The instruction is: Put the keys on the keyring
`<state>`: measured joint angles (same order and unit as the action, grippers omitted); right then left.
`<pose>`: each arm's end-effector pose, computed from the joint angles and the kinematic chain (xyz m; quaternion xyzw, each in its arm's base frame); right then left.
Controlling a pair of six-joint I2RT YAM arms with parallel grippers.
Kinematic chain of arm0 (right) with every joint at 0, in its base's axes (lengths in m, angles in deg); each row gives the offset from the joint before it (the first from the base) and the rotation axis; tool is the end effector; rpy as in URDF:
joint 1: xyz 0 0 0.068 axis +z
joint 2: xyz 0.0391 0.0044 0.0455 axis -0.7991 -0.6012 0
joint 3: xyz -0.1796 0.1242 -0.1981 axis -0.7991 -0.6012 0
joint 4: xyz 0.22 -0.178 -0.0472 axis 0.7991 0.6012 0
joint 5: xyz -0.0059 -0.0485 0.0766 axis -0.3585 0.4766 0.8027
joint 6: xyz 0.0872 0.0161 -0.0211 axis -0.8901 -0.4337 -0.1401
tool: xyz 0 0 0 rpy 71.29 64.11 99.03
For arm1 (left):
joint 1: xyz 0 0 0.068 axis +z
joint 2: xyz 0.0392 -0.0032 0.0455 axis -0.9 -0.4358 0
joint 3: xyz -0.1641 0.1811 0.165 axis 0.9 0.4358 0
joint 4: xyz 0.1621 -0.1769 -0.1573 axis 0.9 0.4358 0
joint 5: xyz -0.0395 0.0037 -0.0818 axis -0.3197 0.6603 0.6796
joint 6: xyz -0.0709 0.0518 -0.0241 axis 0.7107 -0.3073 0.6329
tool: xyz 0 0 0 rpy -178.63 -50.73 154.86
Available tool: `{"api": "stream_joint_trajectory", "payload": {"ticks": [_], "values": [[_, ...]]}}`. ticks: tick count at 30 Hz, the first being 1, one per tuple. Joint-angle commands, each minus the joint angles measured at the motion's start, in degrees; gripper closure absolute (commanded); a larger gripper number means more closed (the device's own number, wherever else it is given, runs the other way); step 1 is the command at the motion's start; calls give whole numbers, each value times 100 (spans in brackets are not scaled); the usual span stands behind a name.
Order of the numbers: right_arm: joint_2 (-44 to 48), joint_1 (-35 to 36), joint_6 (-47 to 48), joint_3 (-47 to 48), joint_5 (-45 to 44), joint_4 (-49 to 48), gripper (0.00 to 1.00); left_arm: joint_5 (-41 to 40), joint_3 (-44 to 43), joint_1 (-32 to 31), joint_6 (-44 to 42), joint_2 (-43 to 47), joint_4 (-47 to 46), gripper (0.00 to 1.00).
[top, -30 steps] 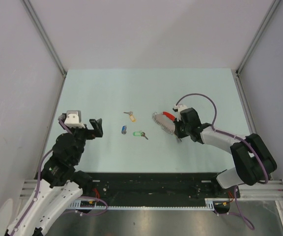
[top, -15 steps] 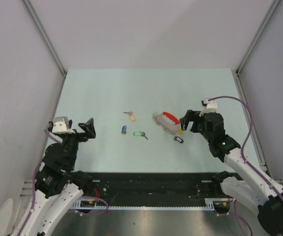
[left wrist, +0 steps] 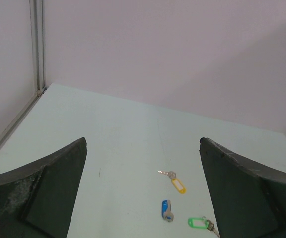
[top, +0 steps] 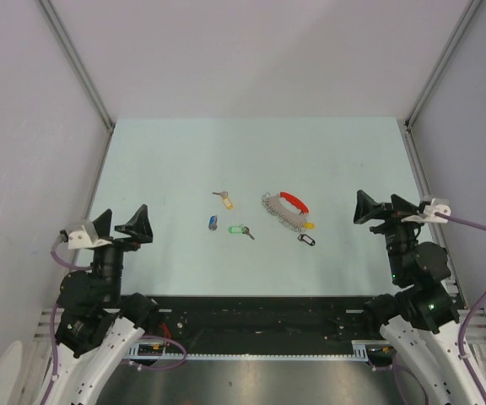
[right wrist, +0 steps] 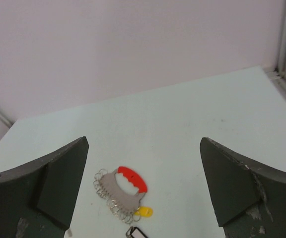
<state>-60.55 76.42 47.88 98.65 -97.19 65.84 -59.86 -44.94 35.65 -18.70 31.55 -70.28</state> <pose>0.1393 0.0286 0.3519 0.0766 0.6496 0.1195 0.7469 0.0904 -0.0035 0.3532 -0.0956 0.6212 -0.0954 0.7719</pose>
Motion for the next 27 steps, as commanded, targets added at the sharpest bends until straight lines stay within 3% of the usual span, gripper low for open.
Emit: {"api": "stream_joint_trajectory", "payload": {"ticks": [1,27], "values": [[505,-26,535,146,-646,246,0,-164,159,74,138,349,-533,0],[814,-26,500,146,-1069,519,0,-137,133,250,85,190,-489,0]]}}
